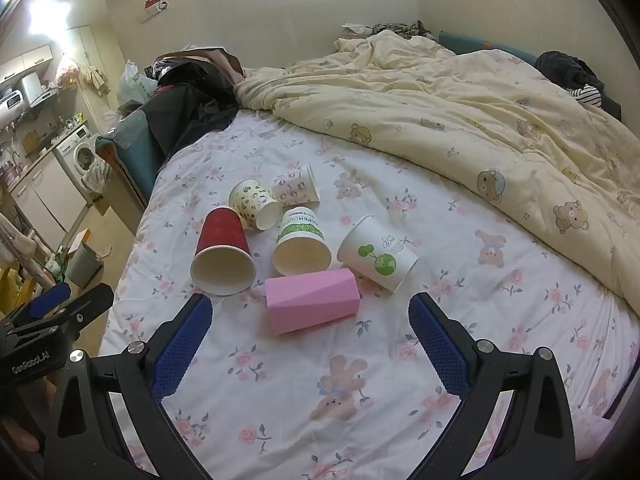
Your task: Flip cup upside down
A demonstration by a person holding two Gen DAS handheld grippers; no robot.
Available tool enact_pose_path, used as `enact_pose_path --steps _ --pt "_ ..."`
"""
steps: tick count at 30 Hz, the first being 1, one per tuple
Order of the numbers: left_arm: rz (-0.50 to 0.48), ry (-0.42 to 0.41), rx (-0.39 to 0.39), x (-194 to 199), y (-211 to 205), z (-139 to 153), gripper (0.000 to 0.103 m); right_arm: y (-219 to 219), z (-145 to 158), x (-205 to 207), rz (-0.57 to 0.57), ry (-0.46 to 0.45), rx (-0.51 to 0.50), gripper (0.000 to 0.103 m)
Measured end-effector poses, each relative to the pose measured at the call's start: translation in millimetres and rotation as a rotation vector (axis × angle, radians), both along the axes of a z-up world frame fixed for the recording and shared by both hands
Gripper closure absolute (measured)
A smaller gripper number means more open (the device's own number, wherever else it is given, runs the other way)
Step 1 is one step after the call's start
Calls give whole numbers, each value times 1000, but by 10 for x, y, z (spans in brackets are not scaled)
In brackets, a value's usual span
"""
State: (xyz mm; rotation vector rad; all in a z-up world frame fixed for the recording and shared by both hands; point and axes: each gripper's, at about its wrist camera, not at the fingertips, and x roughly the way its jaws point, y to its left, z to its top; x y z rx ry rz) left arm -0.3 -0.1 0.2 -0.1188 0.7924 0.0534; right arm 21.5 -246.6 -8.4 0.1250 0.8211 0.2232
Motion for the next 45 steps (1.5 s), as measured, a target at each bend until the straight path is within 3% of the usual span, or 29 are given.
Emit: enact_pose_path --steps 45 --pt "1 0 -3 2 -4 47 0 26 -28 -4 5 7 -5 2"
